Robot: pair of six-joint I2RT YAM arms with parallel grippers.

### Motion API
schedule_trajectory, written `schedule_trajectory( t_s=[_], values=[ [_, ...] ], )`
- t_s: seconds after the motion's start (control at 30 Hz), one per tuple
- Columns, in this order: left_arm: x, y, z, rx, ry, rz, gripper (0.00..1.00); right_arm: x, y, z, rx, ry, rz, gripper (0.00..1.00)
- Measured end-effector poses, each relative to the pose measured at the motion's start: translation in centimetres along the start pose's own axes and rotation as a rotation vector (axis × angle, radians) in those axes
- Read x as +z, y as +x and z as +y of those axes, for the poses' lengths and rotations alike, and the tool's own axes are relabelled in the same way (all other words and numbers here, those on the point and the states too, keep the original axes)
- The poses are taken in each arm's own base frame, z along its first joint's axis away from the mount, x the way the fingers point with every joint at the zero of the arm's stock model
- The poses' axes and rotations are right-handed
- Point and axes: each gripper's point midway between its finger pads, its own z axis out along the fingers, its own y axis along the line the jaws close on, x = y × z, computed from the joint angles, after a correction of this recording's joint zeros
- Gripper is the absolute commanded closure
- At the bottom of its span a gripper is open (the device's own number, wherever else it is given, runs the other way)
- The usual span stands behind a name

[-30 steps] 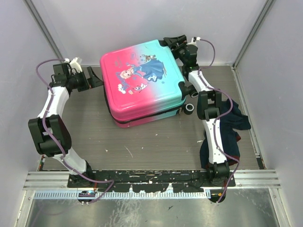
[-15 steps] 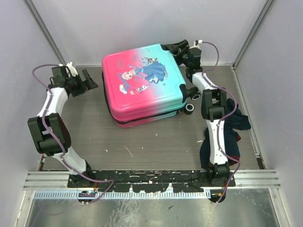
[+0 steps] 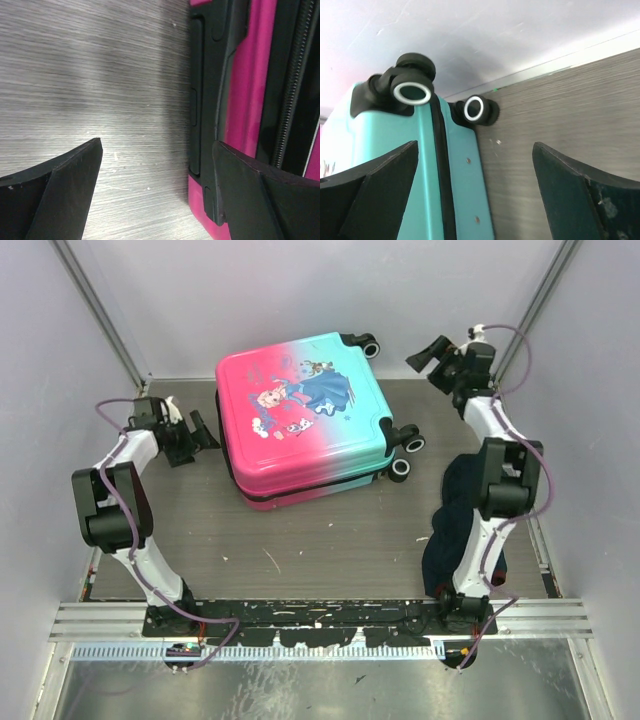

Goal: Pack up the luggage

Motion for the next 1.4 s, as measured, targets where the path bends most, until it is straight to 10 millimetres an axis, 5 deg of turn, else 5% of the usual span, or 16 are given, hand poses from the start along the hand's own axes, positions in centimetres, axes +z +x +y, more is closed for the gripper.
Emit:
schedule_trajectory(
  t_s=[0.1, 0.33, 0.43, 0.57, 0.73, 0.93, 1.23, 1.4],
  values=[
    [0.5, 0.6, -0.8, 0.018, 0.013, 0.01, 0.09, -5.0, -2.4, 0.9, -0.126, 0.019, -0.035, 0.0],
    [1.0, 0.8, -1.4, 0.041, 0.033, 0.001, 0.11, -17.5, -7.0, 7.2, -0.521, -0.02, -0.219, 0.0],
    [1.1, 0.8, -1.5, 0.048, 0.034, -0.003, 0.12, -21.6, -6.2, 8.7, -0.676, -0.038, -0.243, 0.05],
    [1.2, 0.8, -1.5, 0.053, 0.024, -0.006, 0.12, -24.4, -1.2, 9.3, -0.776, -0.128, -0.146, 0.18],
    [1.2, 0.8, -1.5, 0.045, 0.018, -0.006, 0.15, -26.0, 9.9, 8.0, -0.751, -0.228, 0.076, 0.21],
    [1.4, 1.0, -1.6, 0.019, 0.02, -0.001, 0.16, -26.4, 20.2, 6.9, -0.747, -0.288, 0.18, 0.3],
    [1.6, 1.1, -2.1, 0.015, 0.026, 0.0, 0.17, -22.3, 25.2, 0.8, -0.76, -0.15, 0.185, 0.47],
    [1.9, 1.7, -2.3, 0.028, 0.029, 0.012, 0.19, -20.6, 24.6, 1.0, -0.789, -0.165, 0.117, 0.6]
  ],
)
